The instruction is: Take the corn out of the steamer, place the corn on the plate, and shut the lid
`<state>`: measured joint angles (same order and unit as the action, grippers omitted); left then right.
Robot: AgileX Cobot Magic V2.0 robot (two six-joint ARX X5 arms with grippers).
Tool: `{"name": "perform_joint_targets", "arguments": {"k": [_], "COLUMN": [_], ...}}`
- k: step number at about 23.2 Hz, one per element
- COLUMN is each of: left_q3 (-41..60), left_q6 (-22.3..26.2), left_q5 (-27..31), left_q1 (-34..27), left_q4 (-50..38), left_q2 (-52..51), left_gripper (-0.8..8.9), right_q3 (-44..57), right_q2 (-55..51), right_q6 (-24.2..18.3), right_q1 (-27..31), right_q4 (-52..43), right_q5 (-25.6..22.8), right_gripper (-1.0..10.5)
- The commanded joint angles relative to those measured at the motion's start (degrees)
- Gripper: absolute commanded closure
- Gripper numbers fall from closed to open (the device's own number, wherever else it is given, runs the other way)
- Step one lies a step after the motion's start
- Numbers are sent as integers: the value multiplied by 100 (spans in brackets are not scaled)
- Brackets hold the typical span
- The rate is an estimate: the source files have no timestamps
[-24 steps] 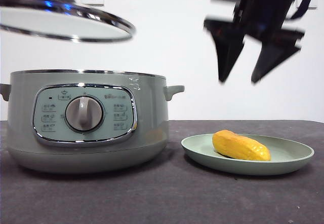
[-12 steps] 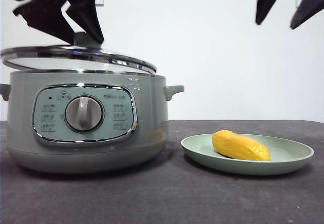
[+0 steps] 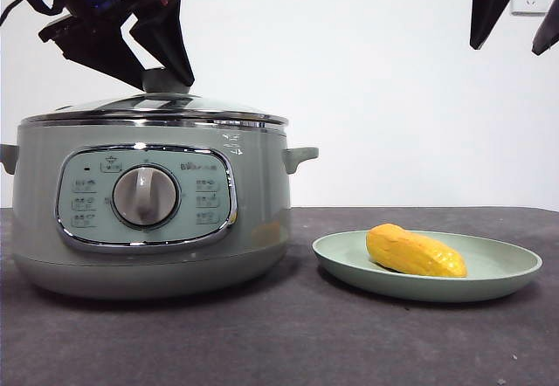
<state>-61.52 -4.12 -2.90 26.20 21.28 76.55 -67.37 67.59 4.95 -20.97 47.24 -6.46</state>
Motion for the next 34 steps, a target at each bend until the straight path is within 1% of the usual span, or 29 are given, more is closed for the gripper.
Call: {"name": "perform_joint_targets", "arguments": {"k": [1, 3, 4, 6, 9, 12, 13, 15, 16, 17, 21, 24, 25, 27, 28, 29, 30, 31, 32, 34], "left_q3": [-68, -68, -68, -68, -68, -68, -68, -68, -68, -68, -70, -70, -70, -70, -70, -70, -70, -70, -70, -66], "left_q6": [-13, 26, 114, 142, 142, 140, 138, 136, 133, 133, 129, 116, 116, 118, 118, 118, 125, 136, 133, 136], "left_q5": [-7, 44, 170, 404, 404, 393, 393, 393, 393, 396, 431, 413, 402, 417, 417, 417, 415, 413, 415, 446], "left_q1": [48, 48, 48, 48, 48, 48, 48, 48, 48, 48, 46, 48, 48, 48, 48, 48, 48, 48, 50, 50], "left_q4": [7, 24, 37, 68, 101, 105, 105, 76, 52, 26, -188, 166, 323, 612, 754, 898, 1038, 1161, 1305, 1556], "left_q2": [-11, -11, -11, -11, -11, -11, -11, -11, -11, -11, -57, -393, -535, -879, -1102, -1333, -1574, -1790, -2028, -2437], "left_gripper": [822, 822, 822, 822, 822, 799, 711, 437, 377, 373, 373, 374, 374, 378, 387, 480, 645, 823, 822, 821], "right_q3": [26, 26, 26, 26, 26, 26, 26, 26, 26, 26, 26, 26, 26, 26, 39, 74, 125, 201, 363, 817], "right_q2": [11, 11, 11, 11, 11, 11, 11, 11, 11, 11, 11, -2, -17, -98, -181, -282, -404, -535, -739, -1228], "right_q6": [13, 13, 13, 13, 15, 15, 15, 15, 15, 13, 11, 11, -11, -85, -105, -146, -179, -186, -184, -177], "right_q1": [-2, -2, -2, -2, -2, -2, -2, -2, -2, -2, -4, -11, -24, -68, -107, -149, -201, -245, -299, -382], "right_q4": [-13, -11, -11, -11, -9, -7, -7, -7, -7, -7, -46, -127, -133, -140, -170, -221, -269, -337, -516, -1075], "right_q5": [-11, -11, -11, -9, -7, 9, 9, 9, 9, 9, 46, 63, 120, 507, 612, 629, 621, 619, 616, 612], "right_gripper": [603, 603, 603, 603, 603, 604, 603, 604, 603, 603, 604, 604, 604, 608, 659, 755, 838, 895, 947, 959]}}
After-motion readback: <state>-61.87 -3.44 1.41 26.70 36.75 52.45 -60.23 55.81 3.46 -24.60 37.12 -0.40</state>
